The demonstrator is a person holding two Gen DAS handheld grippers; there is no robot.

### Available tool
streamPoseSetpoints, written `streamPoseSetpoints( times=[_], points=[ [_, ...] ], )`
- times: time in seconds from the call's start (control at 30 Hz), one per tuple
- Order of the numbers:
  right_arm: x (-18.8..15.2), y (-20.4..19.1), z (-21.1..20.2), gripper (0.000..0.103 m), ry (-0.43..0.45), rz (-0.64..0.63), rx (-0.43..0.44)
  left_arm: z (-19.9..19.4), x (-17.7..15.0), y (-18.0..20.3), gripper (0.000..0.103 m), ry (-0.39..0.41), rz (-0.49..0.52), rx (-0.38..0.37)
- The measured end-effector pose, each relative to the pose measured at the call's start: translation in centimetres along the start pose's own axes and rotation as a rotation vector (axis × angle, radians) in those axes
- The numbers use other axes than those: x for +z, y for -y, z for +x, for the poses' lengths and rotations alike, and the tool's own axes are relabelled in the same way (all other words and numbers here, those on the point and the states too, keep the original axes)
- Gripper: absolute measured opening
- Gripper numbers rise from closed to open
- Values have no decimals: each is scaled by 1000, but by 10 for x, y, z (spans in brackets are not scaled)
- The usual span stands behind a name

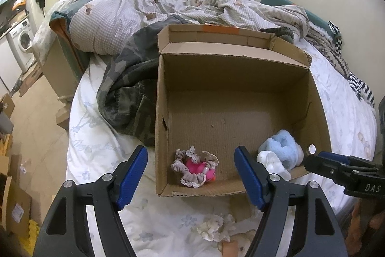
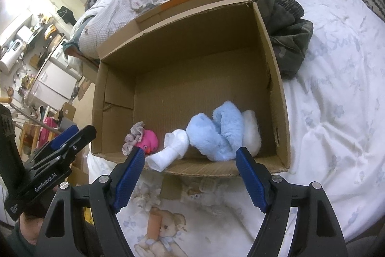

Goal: Organize soft objects
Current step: 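Withdraw both open tools from the box, then grasp the second lace scrunchie with left tool while right tool grasps the plastic bag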

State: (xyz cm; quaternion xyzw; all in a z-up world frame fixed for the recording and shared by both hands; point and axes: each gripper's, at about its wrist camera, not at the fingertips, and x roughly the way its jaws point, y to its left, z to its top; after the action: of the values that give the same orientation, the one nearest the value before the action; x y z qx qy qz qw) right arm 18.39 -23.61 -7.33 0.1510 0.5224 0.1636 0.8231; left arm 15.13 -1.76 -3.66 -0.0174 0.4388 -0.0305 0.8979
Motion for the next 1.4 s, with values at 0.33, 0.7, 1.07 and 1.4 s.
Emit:
streamPoseSetpoints(
  times=[0.33, 0.7, 1.07, 1.4],
  points=[
    [-5, -2, -4, 83, -3, -1, 1, -15, -6, -4, 72, 12, -4, 21],
    [-18, -7, -11, 83, -24, -25, -7, -24, -22, -13, 72, -12, -86, 49],
    [-29, 7, -25, 83, -51, -31, -16, -31, -35, -11, 72, -37, -90, 58],
    [-35, 6, -20, 103, -83, -34, -37, -20, -45, -9, 72, -101, -78, 72]
  ],
)
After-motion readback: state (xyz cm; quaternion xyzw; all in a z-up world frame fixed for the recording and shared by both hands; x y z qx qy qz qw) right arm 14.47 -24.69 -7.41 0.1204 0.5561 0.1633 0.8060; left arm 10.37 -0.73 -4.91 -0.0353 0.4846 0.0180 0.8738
